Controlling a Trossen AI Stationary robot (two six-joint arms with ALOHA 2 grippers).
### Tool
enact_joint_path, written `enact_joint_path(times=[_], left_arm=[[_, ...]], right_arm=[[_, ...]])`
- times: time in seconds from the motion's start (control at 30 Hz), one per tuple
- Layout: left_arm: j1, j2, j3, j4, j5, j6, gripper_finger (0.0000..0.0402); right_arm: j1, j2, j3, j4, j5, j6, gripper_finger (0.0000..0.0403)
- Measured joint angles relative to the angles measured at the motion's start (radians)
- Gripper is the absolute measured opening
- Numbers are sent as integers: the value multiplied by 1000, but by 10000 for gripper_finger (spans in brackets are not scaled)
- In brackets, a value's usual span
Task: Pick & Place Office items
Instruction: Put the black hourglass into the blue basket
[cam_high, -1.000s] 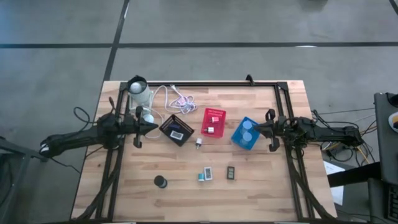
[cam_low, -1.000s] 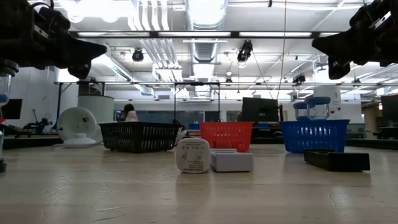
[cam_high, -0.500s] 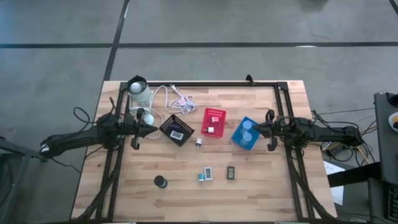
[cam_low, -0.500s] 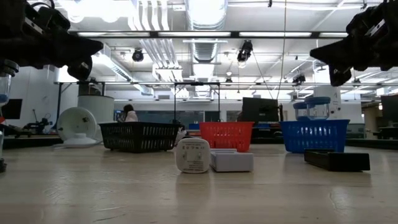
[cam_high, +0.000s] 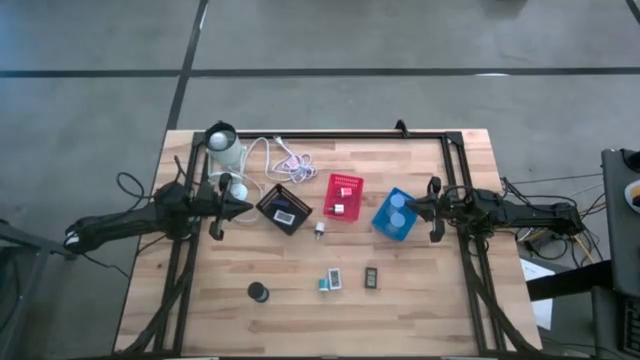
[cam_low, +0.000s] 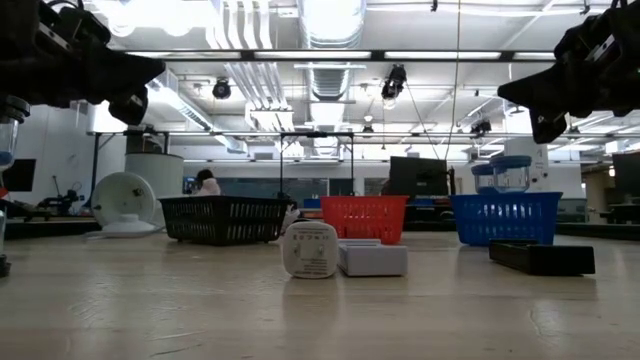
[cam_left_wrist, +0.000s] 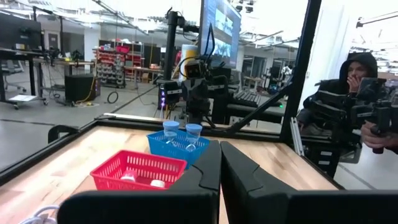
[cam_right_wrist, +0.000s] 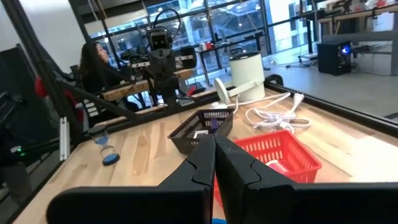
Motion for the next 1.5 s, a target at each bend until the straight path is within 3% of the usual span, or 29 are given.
enact_joint_path(times=[0.47, 0.8, 1.13, 1.5], left_arm=[[0, 0, 0, 39, 0, 3, 3], [0, 0, 1, 41, 0, 27, 3], [0, 0, 1, 41, 0, 35, 3], [0, 0, 1, 33, 0, -8, 3]], right_arm=[[0, -2, 5, 10, 62, 2, 8], [0, 83, 150, 0, 118, -26, 8], [19, 420, 408, -83, 102, -56, 8], [230, 921, 749, -88, 122, -119, 8]])
